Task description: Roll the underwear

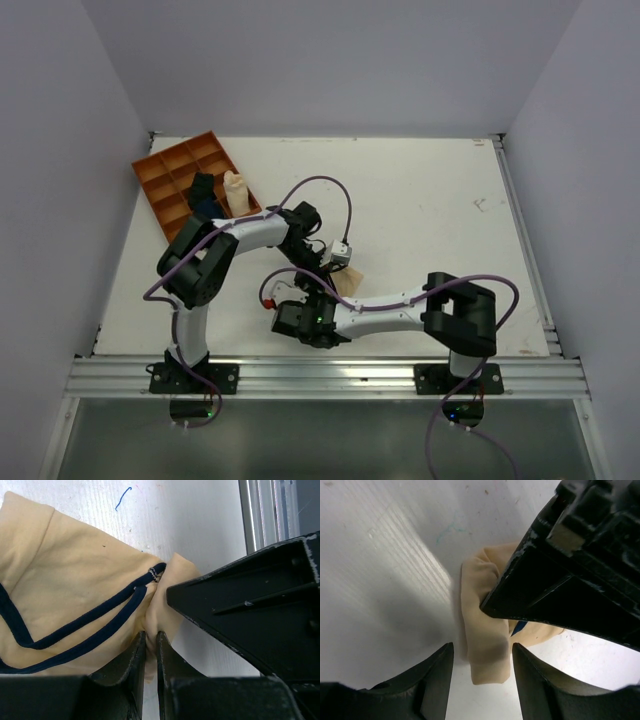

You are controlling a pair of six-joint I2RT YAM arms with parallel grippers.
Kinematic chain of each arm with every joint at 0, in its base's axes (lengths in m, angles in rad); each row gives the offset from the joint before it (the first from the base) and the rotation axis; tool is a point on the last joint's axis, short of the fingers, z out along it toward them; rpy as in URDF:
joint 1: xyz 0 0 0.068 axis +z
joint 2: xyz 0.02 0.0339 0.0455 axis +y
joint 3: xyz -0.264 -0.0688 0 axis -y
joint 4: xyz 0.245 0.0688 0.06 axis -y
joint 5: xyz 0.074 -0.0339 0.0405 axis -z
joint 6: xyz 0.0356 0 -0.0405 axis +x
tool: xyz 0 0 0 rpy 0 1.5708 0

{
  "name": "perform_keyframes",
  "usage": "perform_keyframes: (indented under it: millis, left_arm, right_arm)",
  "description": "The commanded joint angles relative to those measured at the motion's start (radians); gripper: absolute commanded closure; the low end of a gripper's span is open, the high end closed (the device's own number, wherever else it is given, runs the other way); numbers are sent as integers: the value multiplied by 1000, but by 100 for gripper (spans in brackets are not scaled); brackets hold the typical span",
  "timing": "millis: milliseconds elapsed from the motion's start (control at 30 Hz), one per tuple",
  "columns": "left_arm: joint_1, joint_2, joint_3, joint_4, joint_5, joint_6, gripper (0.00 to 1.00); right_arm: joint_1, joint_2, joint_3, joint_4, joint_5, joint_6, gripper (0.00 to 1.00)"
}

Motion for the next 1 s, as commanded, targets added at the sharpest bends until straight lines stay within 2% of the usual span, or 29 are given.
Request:
perform_keyframes:
  millis: [0,200,300,367,500,633,700,967]
  left_arm:
    - [2,58,-37,-33,-135,0,95]
    - [2,83,-32,-35,-134,-17,95]
    - [3,74,-43,-24,-108,-8,92]
    - [3,55,-52,-7,-101,-12,89]
    - [17,-23,-82,25,-92,-28,83]
    - [52,-104,-124,96,-92,-75,78]
    - [71,-155,-147,157,-101,-118,71]
    - [117,-275,-204,199,-84,-147,64]
  right_arm:
    - [-14,22,14,-4,35,-25,46]
    - [-44,39,9,17,10,-45,47]
    - [-78,35,-9,37,-65,-45,53]
    - [-93,31,-29,56,-86,-45,64]
    - [-116,-17,-61,103,-216,-39,75]
    - [-146,-52,-98,142,-305,-15,77]
    - [-153,-63,-121,163,-330,-4,78]
    - [-195,-55,-158,191,-428,22,76]
